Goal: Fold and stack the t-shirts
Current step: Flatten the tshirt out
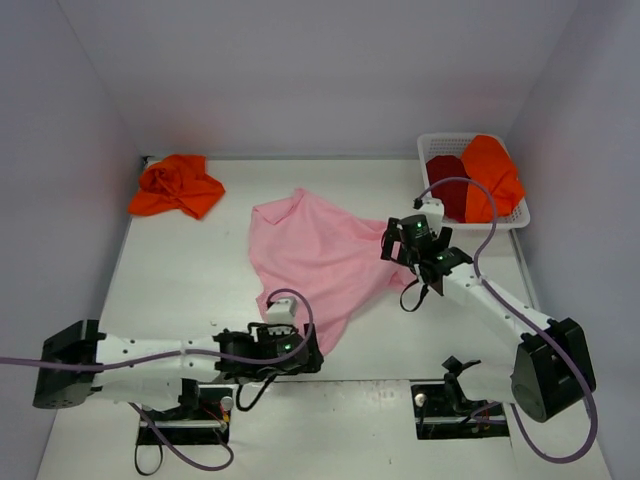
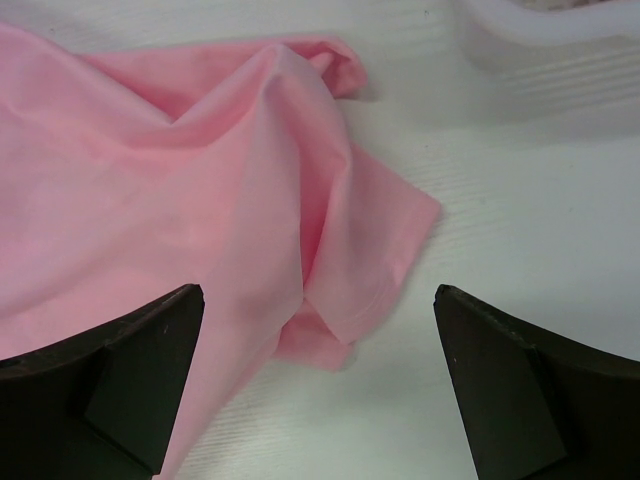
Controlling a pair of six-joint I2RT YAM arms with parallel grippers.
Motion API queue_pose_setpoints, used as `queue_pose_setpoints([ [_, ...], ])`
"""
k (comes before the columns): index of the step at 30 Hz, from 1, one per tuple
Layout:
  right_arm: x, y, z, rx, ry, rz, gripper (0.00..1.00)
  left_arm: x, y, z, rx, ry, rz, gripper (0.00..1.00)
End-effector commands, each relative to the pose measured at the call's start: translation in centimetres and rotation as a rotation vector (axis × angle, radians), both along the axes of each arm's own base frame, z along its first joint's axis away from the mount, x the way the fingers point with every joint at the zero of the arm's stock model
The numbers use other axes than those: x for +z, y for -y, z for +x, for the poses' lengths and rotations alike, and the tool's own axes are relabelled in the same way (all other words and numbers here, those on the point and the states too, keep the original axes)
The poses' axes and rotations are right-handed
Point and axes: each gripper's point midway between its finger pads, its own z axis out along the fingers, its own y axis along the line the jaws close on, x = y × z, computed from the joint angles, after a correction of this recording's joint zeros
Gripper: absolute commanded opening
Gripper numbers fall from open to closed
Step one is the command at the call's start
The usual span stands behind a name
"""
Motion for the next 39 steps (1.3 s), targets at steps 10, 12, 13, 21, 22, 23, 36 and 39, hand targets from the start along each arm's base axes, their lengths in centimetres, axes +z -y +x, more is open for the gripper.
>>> queue_pose_setpoints([
  [10, -2.1, -1.8, -1.6, -0.008, 0.022, 0.184, 0.95, 3.6, 7.0, 3.7, -0.047, 0.069, -0.183, 0.77],
  [12, -2.7, -2.0, -1.6, -0.015, 0.014, 0.197, 0.95, 4.3, 7.5, 4.0, -0.054, 0.078, -0.185, 0.77],
  [13, -3.2, -1.9, -1.9, -0.019, 0.003, 0.197, 0.95, 4.3, 7.6, 4.1, -0.059, 0.081, -0.182, 0.77],
  [21, -4.3, -0.9, -2.4, -0.044, -0.022, 0.146, 0.9, 5.2, 7.4, 6.1, -0.031, 0.093, -0.196, 0.77],
  [22, -4.3, -0.7, -2.5, -0.053, -0.025, 0.139, 0.88, 5.1, 7.3, 6.2, -0.035, 0.087, -0.197, 0.77],
  [23, -4.3, -0.6, -2.4, -0.054, -0.023, 0.138, 0.88, 5.1, 7.3, 6.4, -0.033, 0.088, -0.206, 0.77],
  [36, -4.7, 0.5, -3.4, -0.167, -0.041, 0.141, 0.84, 4.5, 6.9, 9.0, 0.002, 0.064, -0.269, 0.77],
  [39, -3.8, 1.8, -3.8, -0.215, -0.026, 0.1, 0.84, 4.3, 7.4, 9.3, -0.002, 0.058, -0.29, 0.77],
])
